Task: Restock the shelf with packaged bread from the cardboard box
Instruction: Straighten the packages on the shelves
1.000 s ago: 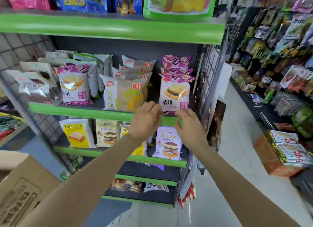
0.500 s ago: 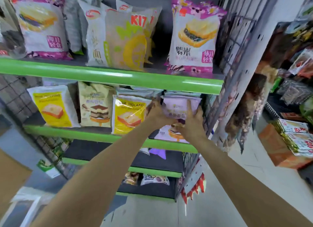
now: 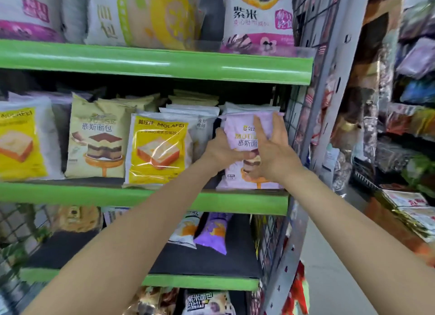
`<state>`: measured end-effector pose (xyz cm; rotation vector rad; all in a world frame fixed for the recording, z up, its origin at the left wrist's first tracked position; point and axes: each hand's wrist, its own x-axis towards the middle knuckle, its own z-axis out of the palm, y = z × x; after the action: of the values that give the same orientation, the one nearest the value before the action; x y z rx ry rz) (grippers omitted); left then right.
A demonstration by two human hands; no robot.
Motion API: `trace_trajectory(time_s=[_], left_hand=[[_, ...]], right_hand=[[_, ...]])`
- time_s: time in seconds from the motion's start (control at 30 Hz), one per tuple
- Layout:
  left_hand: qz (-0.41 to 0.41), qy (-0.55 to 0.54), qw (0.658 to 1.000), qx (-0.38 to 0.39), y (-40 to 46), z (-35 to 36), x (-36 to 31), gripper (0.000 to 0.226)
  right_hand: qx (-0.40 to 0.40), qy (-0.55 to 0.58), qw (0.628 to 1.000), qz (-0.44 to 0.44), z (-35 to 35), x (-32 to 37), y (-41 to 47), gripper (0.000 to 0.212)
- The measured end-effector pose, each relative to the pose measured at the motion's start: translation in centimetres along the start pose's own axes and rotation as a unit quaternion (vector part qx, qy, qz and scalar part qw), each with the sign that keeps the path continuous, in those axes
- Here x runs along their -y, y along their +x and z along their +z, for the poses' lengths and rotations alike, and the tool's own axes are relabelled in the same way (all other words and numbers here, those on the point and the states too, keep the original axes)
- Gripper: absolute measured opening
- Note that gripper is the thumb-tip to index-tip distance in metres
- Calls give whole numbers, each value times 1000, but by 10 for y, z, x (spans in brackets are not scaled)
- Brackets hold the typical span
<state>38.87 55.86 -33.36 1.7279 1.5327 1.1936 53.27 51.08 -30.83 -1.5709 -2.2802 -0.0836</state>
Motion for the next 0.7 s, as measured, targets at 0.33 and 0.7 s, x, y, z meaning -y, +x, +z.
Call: trace_trajectory(time_s=[0.33,0.7], left_hand=[[-95,-263,955,99,-10,-19,-10,37],[-168,-326,930,-8,25,0,-24,54]], right_hand=[[-39,-62,997,13,-6,18,-4,108],[12,-110,994,0,-11,13,6,130]])
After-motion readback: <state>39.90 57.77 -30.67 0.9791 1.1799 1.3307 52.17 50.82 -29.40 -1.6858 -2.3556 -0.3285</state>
